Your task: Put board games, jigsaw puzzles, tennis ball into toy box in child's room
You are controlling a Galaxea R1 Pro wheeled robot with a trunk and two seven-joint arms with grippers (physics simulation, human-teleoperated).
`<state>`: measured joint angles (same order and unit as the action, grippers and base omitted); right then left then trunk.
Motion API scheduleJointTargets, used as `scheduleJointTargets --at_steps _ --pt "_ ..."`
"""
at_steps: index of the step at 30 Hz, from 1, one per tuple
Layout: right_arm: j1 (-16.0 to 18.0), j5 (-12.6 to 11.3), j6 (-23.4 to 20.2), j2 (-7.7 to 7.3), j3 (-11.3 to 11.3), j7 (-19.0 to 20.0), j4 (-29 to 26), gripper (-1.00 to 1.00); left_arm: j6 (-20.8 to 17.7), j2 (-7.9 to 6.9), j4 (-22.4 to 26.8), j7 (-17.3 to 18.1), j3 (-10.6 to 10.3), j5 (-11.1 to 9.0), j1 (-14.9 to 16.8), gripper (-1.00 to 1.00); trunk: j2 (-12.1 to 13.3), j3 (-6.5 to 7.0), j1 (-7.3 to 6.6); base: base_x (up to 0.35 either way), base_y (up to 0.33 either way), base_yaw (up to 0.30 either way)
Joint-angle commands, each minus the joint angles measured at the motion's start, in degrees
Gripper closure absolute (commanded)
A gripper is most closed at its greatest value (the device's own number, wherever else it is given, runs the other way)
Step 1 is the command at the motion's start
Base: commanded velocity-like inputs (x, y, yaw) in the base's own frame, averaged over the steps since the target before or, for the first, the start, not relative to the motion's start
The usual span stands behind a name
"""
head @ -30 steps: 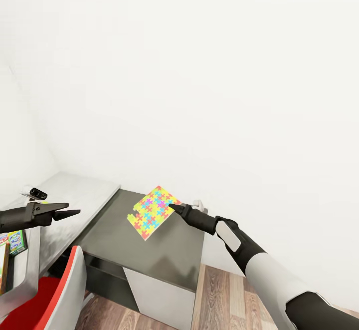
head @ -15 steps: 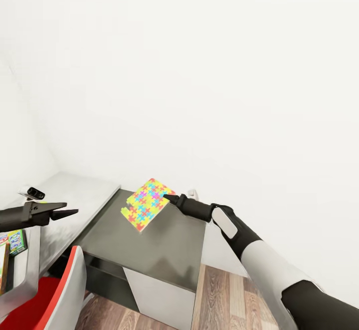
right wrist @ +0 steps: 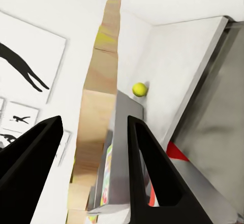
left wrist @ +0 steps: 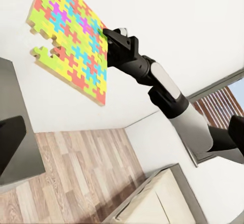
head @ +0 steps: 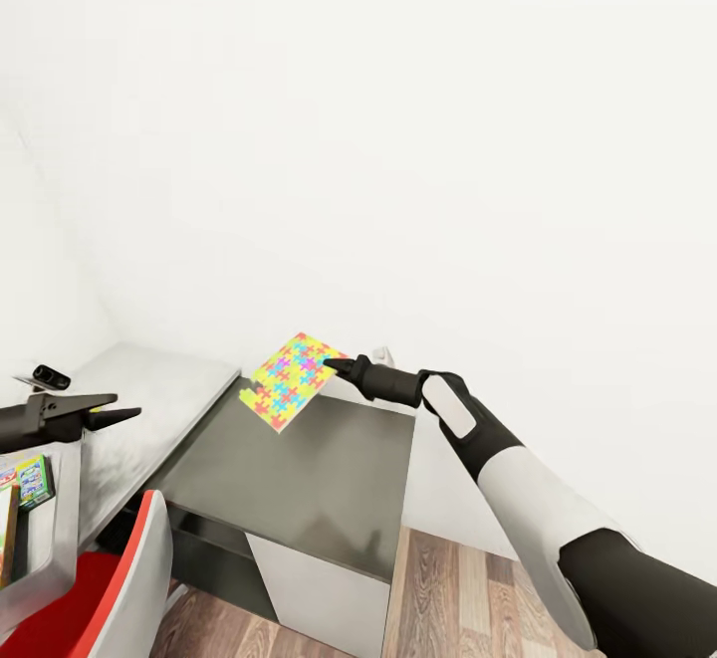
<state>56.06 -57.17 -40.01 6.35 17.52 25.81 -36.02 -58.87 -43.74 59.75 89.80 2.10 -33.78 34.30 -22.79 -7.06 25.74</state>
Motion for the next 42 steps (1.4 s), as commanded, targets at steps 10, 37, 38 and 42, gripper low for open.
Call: scheduleJointTargets --at_steps 10,37,38,42 --pt "0.1 -0.2 -0.2 -0.14 -0.2 0.4 0.0 1.00 -1.0 -1.22 0.5 0.2 1.0 -0.1 0.9 -1.00 -0.1 -0.11 0.04 0.000 0.000 0.018" --pt "0.4 -0.1 -0.6 0.24 -0.1 0.0 -1.7 1.00 -1.1 -1.50 0.8 0.2 1.0 0.0 0.9 -1.00 -0.1 0.17 0.04 -0.016 0.000 0.272" --pt "0.4 -0.1 -0.6 0.24 -0.1 0.0 -2.4 1.00 -1.1 -1.48 0.8 0.2 1.0 0.0 0.9 -1.00 -0.1 0.17 0.04 0.000 0.000 0.288" --pt "0.4 -0.1 -0.8 0.24 -0.1 -0.2 -3.6 1.00 -1.1 -1.49 1.2 0.2 1.0 0.0 0.9 -1.00 -0.1 0.17 0.04 0.000 0.000 0.288"
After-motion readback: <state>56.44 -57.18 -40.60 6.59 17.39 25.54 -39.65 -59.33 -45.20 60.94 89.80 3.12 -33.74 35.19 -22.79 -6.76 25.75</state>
